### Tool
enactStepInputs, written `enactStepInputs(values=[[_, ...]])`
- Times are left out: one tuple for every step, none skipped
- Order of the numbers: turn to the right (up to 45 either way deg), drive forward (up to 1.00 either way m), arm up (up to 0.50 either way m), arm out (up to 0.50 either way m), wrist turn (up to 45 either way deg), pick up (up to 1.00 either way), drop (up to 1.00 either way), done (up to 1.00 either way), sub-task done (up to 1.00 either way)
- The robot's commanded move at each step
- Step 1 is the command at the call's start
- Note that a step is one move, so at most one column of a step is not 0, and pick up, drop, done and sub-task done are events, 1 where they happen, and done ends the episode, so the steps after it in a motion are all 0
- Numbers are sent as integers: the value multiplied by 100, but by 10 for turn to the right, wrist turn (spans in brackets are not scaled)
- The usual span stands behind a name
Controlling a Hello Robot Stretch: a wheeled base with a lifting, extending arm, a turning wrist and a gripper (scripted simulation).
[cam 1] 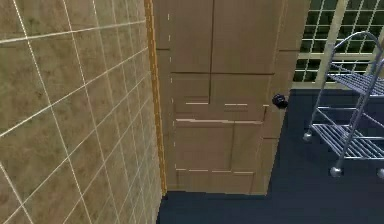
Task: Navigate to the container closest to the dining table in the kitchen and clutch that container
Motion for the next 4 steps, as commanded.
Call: enactStepInputs(values=[[450,0,0,0,0,0,0,0,0],[60,0,0,0,0,0,0,0,0],[0,100,0,0,0,0,0,0,0],[60,0,0,0,0,0,0,0,0]])
